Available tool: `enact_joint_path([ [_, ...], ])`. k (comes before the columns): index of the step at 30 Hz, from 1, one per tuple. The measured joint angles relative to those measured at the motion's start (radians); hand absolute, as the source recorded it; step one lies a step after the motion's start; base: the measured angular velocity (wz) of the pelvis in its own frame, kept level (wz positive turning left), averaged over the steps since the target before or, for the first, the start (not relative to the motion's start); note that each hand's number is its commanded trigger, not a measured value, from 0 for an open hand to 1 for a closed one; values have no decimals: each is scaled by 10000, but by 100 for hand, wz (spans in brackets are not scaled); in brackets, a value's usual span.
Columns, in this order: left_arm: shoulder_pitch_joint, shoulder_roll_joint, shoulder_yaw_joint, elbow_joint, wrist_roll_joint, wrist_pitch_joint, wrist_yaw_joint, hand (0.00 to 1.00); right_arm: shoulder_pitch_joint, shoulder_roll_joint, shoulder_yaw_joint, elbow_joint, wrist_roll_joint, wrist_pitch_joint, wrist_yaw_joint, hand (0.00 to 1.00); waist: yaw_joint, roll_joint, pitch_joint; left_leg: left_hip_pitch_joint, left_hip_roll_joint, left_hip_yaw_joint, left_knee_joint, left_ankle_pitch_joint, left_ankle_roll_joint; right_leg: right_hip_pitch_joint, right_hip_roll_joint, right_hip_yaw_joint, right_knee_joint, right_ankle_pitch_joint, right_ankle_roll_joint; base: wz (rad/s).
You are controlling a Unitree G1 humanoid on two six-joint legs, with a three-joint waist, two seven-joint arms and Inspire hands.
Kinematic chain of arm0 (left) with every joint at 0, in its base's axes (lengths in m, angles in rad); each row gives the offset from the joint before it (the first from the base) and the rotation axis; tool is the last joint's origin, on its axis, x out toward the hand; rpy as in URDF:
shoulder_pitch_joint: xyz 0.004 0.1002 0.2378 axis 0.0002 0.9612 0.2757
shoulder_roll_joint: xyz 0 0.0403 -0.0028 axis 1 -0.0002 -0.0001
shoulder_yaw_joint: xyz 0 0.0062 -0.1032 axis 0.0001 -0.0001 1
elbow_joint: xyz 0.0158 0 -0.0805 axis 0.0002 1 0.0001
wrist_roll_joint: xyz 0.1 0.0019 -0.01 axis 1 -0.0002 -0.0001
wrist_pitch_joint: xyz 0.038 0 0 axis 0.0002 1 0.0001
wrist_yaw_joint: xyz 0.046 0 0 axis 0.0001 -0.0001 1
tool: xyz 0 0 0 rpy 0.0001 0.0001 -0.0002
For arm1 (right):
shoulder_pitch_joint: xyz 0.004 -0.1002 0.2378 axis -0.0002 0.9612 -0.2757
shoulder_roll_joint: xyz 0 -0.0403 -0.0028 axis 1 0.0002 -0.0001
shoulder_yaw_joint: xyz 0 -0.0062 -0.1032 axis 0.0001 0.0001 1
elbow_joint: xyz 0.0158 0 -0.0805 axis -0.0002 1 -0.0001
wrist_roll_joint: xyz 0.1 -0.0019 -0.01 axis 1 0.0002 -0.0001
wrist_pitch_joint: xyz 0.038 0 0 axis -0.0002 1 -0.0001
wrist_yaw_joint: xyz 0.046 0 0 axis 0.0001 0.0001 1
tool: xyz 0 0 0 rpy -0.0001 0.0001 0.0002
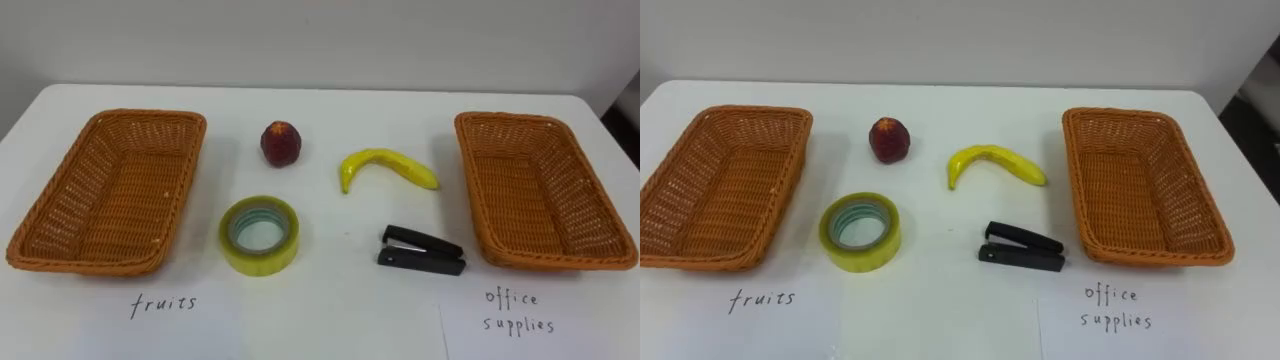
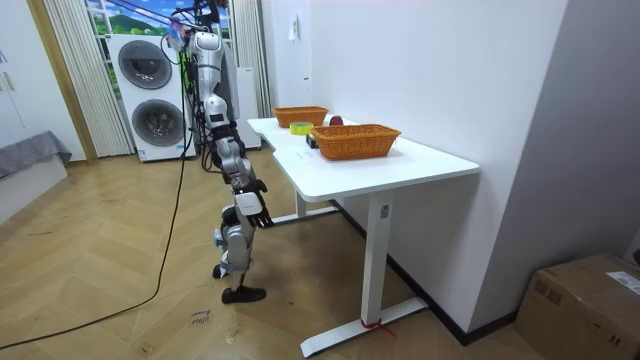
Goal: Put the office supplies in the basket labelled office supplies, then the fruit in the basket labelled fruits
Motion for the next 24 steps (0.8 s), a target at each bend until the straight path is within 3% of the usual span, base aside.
enact_joint_path([
  [24, 61, 4, -36, -5, 5, 259, 84, 0, 31, 4, -45, 22, 601, 215, -34, 0, -23, 31, 21, 82, -4, -2, 0, -1, 0, 24, -13, 0, -2, -19, 1, 0],
])
